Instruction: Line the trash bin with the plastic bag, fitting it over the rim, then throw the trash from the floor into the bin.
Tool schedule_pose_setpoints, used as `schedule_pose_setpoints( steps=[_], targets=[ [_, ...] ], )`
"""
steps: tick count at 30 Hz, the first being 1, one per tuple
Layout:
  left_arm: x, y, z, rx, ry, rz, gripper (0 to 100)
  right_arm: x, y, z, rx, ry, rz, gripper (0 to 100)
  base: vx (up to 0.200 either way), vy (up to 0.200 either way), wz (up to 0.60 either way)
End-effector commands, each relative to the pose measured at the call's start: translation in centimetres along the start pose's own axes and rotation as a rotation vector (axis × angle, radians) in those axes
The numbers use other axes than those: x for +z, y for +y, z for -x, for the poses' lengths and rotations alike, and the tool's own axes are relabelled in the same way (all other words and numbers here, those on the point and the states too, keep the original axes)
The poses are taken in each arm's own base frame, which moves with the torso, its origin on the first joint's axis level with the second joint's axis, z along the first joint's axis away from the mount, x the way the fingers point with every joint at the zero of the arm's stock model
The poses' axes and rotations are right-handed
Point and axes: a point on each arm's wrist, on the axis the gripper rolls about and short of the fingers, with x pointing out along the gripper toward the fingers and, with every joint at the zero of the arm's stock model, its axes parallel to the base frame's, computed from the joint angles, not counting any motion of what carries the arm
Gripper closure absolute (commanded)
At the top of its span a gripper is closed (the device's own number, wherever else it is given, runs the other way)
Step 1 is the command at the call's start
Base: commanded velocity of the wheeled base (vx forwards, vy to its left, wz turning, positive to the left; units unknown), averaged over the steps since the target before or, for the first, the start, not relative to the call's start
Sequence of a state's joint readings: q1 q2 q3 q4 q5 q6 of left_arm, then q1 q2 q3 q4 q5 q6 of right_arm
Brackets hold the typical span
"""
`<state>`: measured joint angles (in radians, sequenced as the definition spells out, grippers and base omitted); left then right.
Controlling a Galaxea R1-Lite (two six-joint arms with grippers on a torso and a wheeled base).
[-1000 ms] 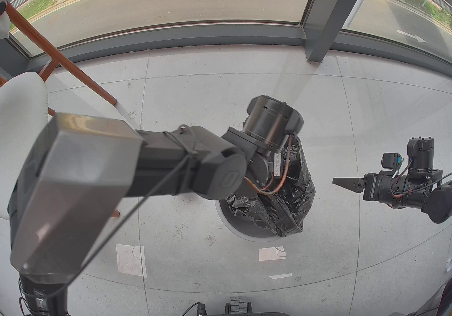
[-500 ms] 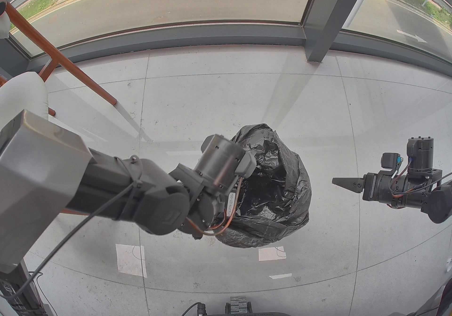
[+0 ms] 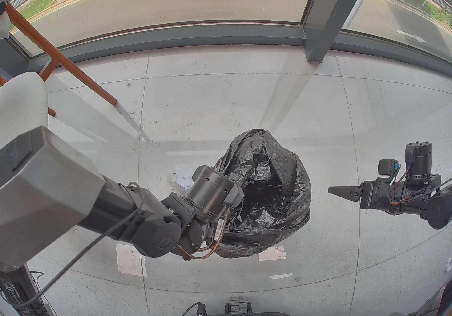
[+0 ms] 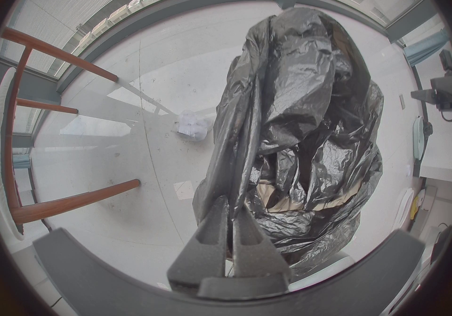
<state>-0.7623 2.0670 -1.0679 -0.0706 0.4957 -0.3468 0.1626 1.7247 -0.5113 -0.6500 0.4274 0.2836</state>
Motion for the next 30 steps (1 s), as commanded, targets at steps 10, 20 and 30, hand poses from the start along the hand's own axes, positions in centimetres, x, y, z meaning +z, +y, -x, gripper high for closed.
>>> schedule_pose_setpoints(
  steps=[10, 20, 30],
  targets=[
    [-0.4, 0.8, -4.1, 0.037, -0.001, -0.046, 0, 0.1, -0.1, 0.2, -0.005, -0.008, -0.003, 0, 0.000, 0.000, 0.00],
    [-2.2, -0.7, -1.2, -0.042, 0.001, -0.115, 0, 0.0, -0.2, 0.0, -0.004, -0.002, -0.004, 0, 0.000, 0.000, 0.00],
    [-4.6, -2.8, -2.0, -0.061, 0.047, -0.194, 0, 0.1, 0.0, 0.2, 0.000, -0.007, 0.001, 0, 0.000, 0.000, 0.00]
  ],
)
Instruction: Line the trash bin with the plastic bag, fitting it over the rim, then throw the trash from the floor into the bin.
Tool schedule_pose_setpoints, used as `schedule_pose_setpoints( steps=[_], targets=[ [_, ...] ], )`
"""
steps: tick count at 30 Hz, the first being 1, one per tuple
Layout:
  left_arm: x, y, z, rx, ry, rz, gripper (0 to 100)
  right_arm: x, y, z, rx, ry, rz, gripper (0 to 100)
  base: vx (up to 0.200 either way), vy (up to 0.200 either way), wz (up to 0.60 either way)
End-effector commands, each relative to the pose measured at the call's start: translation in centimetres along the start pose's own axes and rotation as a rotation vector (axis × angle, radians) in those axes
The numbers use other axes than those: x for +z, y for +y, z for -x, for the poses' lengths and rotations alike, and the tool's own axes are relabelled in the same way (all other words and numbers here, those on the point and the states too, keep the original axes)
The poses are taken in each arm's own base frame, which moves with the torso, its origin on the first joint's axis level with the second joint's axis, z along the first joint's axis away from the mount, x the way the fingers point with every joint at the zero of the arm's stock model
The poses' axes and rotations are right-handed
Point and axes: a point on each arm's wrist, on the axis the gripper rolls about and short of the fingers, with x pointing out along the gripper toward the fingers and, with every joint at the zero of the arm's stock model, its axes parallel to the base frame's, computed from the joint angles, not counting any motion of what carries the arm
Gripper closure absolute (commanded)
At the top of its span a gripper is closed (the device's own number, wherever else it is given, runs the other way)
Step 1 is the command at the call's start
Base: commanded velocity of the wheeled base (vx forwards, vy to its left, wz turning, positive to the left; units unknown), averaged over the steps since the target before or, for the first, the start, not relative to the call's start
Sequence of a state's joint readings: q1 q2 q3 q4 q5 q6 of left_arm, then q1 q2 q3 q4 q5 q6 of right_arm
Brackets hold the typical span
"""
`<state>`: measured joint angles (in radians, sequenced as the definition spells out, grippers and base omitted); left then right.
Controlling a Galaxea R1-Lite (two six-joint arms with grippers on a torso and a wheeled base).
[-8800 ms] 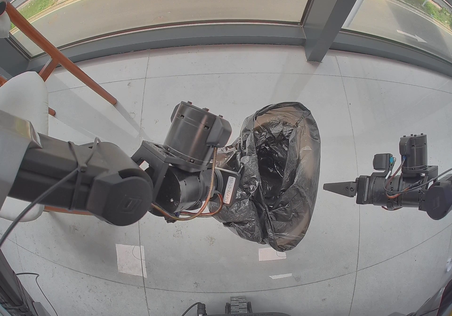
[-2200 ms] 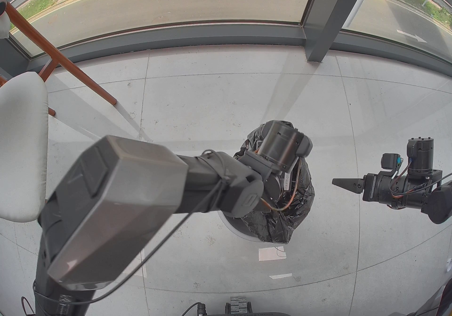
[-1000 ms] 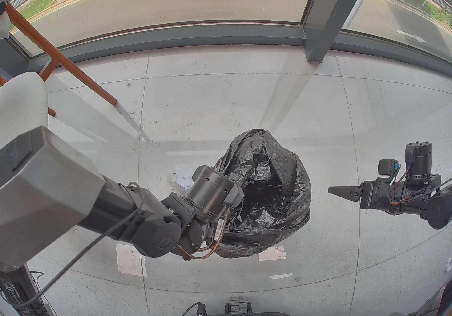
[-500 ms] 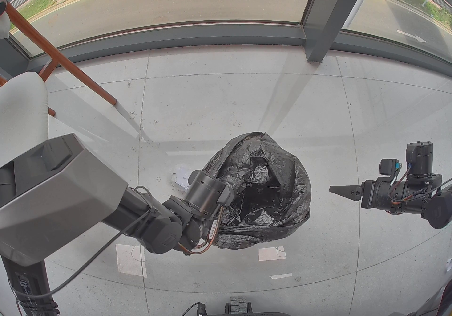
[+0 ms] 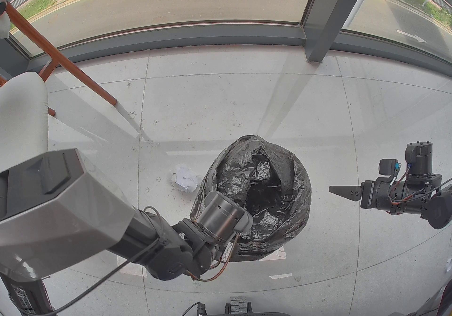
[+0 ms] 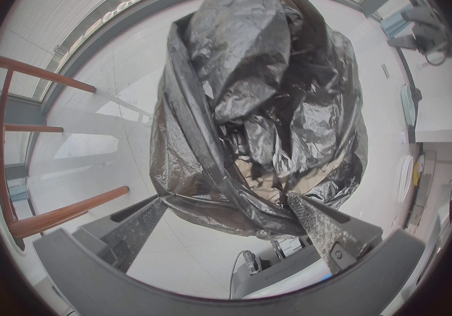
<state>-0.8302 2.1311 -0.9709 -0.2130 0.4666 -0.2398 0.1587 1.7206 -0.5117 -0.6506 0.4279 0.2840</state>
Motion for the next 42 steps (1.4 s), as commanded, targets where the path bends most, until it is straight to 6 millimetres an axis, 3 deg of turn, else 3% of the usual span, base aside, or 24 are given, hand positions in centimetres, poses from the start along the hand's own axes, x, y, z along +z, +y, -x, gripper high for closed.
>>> schedule_pose_setpoints(
  steps=[1, 5, 11, 13, 20, 23, 28, 33, 39, 42],
  targets=[
    [-1.3, -0.7, -1.3, 0.008, 0.048, -0.036, 0, 0.0, 0.0, 0.1, 0.000, -0.002, 0.001, 0, 0.000, 0.000, 0.00],
    [-1.9, -0.6, -2.2, 0.019, 0.074, -0.055, 0, 0.1, 0.1, 0.2, 0.000, -0.006, 0.000, 0, 0.000, 0.000, 0.00],
    [0.7, 0.5, -2.2, 0.027, 0.002, 0.020, 0, 0.1, 0.0, 0.3, -0.003, -0.010, -0.001, 0, 0.000, 0.000, 0.00],
    [3.0, 1.8, -0.4, 0.023, -0.079, 0.080, 0, 0.2, -0.3, 0.5, -0.012, -0.015, -0.007, 0, 0.000, 0.000, 0.00],
    [3.9, 3.5, 3.3, 0.006, -0.147, 0.151, 0, 0.3, -0.6, 0.4, -0.019, -0.016, -0.011, 0, 0.000, 0.000, 0.00],
    [4.6, 5.9, 4.1, 0.039, -0.171, 0.203, 0, 0.3, -0.5, 0.3, -0.015, -0.014, -0.010, 0, 0.000, 0.000, 0.00],
    [4.7, 10.2, 3.1, 0.061, -0.148, 0.295, 0, 0.2, -0.4, 0.3, -0.015, -0.012, -0.008, 0, 0.000, 0.000, 0.00],
    [3.6, 12.8, 2.6, 0.083, -0.107, 0.351, 0, 0.1, -0.4, 0.3, -0.014, -0.010, -0.008, 0, 0.000, 0.000, 0.00],
    [1.0, 13.2, 0.9, 0.058, -0.026, 0.432, 0, 0.2, -0.4, 0.3, -0.015, -0.011, -0.011, 0, 0.000, 0.000, 0.00],
    [0.3, 12.5, -1.5, 0.048, -0.024, 0.512, 0, 0.2, -0.5, 0.3, -0.018, -0.015, -0.011, 0, 0.000, 0.000, 0.00]
  ],
)
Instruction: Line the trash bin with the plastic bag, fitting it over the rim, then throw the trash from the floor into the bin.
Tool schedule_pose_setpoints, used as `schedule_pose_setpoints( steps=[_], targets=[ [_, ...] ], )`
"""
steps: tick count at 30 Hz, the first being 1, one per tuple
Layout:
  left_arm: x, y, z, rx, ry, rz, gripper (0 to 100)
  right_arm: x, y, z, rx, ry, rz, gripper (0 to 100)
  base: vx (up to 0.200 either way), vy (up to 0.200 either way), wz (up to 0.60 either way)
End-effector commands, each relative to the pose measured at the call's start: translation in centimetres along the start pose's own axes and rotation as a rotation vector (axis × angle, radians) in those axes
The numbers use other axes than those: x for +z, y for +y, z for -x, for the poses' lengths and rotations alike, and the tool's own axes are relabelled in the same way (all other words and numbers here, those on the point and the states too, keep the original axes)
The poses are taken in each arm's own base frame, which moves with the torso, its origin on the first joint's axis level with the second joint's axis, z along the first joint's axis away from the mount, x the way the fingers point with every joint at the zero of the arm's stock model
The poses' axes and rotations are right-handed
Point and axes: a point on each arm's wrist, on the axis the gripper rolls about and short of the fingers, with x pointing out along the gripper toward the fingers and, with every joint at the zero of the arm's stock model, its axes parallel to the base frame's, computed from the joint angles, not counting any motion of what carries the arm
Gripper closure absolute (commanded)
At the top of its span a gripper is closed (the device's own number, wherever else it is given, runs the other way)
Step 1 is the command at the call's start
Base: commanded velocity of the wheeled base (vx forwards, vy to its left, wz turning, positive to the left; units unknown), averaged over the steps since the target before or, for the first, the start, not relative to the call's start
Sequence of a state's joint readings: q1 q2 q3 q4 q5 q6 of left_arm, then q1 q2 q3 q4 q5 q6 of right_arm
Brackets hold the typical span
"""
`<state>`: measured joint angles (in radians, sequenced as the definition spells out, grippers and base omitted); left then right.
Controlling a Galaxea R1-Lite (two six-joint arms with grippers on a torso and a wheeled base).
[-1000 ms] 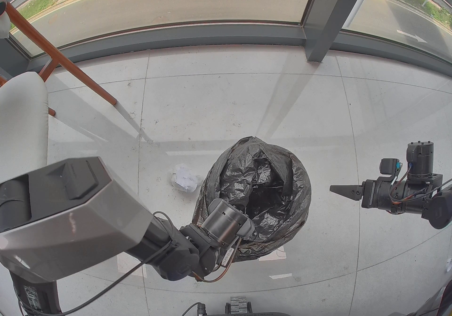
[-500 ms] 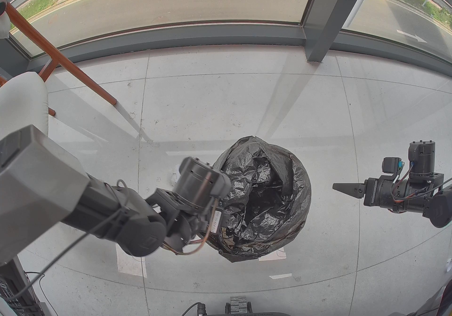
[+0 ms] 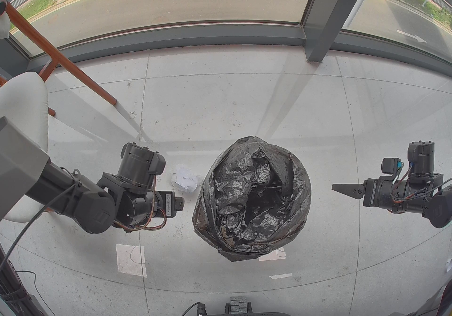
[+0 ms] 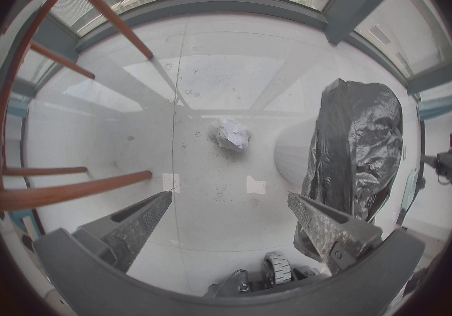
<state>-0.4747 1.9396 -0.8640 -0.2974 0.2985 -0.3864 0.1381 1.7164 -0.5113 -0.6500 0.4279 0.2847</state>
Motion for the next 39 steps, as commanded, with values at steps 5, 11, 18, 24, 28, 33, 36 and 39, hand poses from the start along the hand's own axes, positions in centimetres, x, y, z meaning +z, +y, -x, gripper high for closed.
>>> schedule_pose_setpoints(
  steps=[5, 11, 18, 24, 28, 33, 36, 39],
  targets=[
    [-3.5, 0.3, -6.9, 0.011, 0.028, 0.107, 0, 0.2, 0.0, 0.2, -0.005, -0.011, 0.000, 0, 0.000, 0.000, 0.00],
    [-3.7, 0.9, -9.5, 0.015, -0.033, 0.041, 0, 0.9, 0.5, 0.9, 0.005, -0.054, 0.004, 0, 0.000, 0.000, 0.00],
    [-3.1, 1.3, -12.7, 0.033, -0.148, 0.022, 0, 2.3, 1.8, 2.4, 0.027, -0.172, -0.105, 0, 0.000, 0.000, 0.00],
    [-2.0, 1.2, -14.5, 0.034, -0.193, 0.014, 0, 3.3, 2.3, 2.8, 0.003, -0.233, -0.169, 0, 0.000, 0.000, 0.00],
    [-1.5, 1.5, -16.3, 0.042, -0.207, 0.023, 0, 3.3, 2.3, 2.9, -0.020, -0.249, -0.216, 0, 0.000, 0.000, 0.00],
    [-1.5, 1.5, -17.0, 0.040, -0.215, 0.021, 0, 2.7, 2.1, 2.8, -0.039, -0.236, -0.231, 0, 0.000, 0.000, 0.00],
    [-2.5, 1.5, -18.8, 0.045, -0.200, 0.023, 0, 2.0, 1.9, 2.8, -0.048, -0.210, -0.241, 0, 0.000, 0.000, 0.00],
    [-3.0, 1.3, -20.1, 0.039, -0.212, 0.025, 0, 1.5, 2.0, 2.6, -0.045, -0.192, -0.242, 0, 0.000, 0.000, 0.00]
  ],
)
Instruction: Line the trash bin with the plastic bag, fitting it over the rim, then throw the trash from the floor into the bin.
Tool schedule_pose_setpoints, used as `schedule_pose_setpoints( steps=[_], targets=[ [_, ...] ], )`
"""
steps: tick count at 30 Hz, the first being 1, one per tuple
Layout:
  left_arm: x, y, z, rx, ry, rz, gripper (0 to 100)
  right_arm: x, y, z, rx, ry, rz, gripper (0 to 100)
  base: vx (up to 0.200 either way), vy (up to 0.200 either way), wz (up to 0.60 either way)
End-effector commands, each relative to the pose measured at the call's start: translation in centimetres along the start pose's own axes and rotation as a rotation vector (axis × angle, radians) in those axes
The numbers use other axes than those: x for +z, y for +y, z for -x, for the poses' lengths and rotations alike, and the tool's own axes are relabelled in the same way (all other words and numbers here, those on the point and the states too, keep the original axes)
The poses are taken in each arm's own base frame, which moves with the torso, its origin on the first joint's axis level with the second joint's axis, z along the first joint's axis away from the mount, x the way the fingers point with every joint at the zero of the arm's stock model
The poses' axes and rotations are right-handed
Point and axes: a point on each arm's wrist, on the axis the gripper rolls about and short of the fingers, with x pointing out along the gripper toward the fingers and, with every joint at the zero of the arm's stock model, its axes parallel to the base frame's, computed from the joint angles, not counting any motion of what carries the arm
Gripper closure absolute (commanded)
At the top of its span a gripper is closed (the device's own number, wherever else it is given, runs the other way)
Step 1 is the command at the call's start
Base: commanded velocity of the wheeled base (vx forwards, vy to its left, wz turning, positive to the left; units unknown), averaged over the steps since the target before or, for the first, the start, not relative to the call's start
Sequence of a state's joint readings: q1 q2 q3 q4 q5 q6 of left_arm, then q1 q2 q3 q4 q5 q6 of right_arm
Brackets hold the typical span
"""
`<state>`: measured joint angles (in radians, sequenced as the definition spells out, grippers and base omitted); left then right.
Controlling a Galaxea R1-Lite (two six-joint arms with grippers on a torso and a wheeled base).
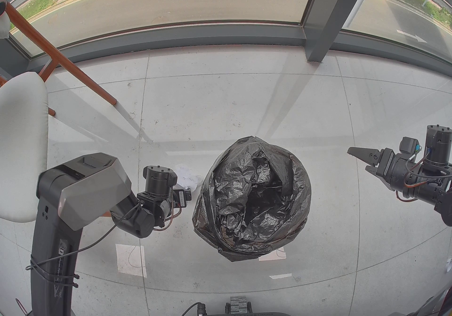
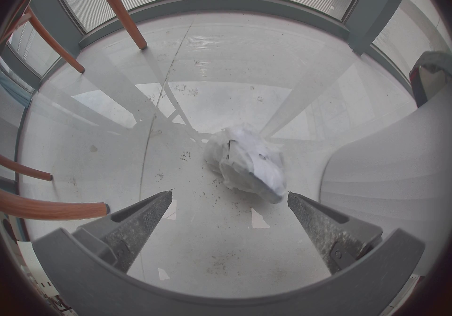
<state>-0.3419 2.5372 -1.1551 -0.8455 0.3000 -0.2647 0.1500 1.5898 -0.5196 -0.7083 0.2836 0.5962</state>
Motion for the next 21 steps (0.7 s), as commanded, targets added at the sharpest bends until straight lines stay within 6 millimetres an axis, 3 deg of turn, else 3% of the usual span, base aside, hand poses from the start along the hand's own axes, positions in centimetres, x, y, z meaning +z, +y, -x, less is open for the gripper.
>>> schedule_pose_setpoints(
  steps=[1, 6, 10, 16, 21],
  targets=[
    [-2.1, -0.2, -2.3, 0.000, 0.005, 0.001, 0, -0.7, -0.1, 0.1, -0.003, 0.026, -0.003, 0, 0.000, 0.000, 0.00],
    [-2.5, -0.3, -3.2, -0.008, -0.006, 0.009, 0, -0.7, 0.0, 0.0, 0.000, 0.023, -0.001, 0, 0.000, 0.000, 0.00],
    [-0.9, 0.1, -3.8, -0.011, -0.056, 0.032, 0, -0.7, 0.0, 0.0, 0.001, 0.026, -0.001, 0, 0.000, 0.000, 0.00],
    [2.0, -1.1, -4.5, -0.062, -0.142, 0.052, 0, -0.6, 0.0, 0.0, 0.003, 0.024, -0.001, 0, 0.000, 0.000, 0.00],
    [2.2, -1.8, -5.2, -0.066, -0.124, 0.040, 0, -0.5, 0.1, 0.0, 0.004, 0.017, 0.001, 0, 0.000, 0.000, 0.00]
  ],
)
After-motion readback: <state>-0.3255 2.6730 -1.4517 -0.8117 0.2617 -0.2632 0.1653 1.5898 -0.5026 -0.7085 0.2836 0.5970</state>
